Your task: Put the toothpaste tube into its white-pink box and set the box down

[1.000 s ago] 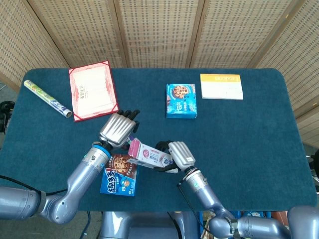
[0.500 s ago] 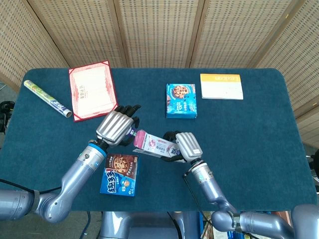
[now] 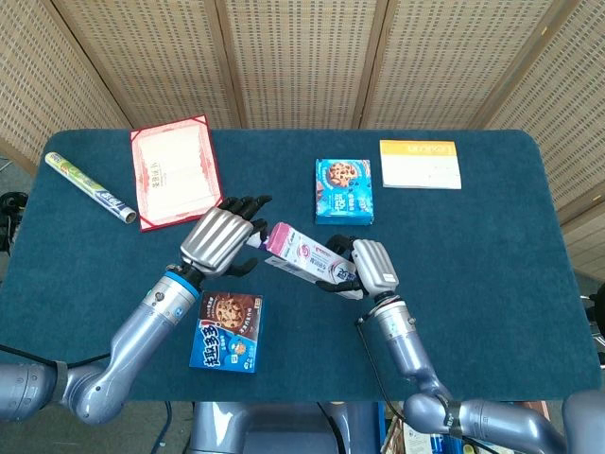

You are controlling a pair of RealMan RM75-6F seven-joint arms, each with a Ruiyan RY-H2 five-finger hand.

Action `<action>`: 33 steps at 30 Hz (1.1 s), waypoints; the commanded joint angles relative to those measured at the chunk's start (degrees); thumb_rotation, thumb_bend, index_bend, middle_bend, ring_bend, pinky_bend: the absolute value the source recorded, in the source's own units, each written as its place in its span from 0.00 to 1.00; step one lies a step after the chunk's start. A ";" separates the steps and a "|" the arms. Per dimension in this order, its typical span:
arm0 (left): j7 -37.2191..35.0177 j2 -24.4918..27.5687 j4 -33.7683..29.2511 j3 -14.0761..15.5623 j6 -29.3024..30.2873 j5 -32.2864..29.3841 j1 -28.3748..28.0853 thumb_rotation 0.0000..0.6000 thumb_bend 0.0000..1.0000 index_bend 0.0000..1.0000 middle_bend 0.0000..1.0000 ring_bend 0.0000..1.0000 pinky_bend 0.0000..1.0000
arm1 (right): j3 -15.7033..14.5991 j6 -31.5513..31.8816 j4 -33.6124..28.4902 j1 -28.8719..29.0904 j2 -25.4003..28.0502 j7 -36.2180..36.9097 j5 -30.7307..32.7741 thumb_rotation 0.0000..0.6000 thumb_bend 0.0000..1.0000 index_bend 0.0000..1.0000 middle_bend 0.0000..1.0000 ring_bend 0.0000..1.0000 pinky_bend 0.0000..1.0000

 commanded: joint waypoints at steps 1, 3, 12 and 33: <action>-2.94 -0.20 0.14 -1.34 0.66 2.18 1.31 1.00 0.33 0.43 0.10 0.14 0.18 | 0.86 0.78 -0.21 -0.51 0.19 0.97 0.82 1.00 0.11 0.66 0.57 0.46 0.54; -5.15 0.12 0.07 -2.12 0.85 3.77 2.20 1.00 0.33 0.43 0.10 0.14 0.18 | 1.62 1.14 -0.18 -0.89 0.52 1.94 1.58 1.00 0.11 0.66 0.57 0.46 0.54; -13.10 4.21 -1.20 -3.78 2.06 11.82 7.19 1.00 0.33 0.43 0.10 0.13 0.17 | 2.43 1.87 1.09 -2.95 3.52 5.58 1.84 1.00 0.11 0.66 0.57 0.46 0.54; -23.72 3.72 4.79 -1.58 3.44 25.54 16.39 1.00 0.33 0.42 0.10 0.13 0.16 | 4.48 8.22 9.23 -10.61 1.96 34.61 -4.70 1.00 0.11 0.66 0.57 0.46 0.54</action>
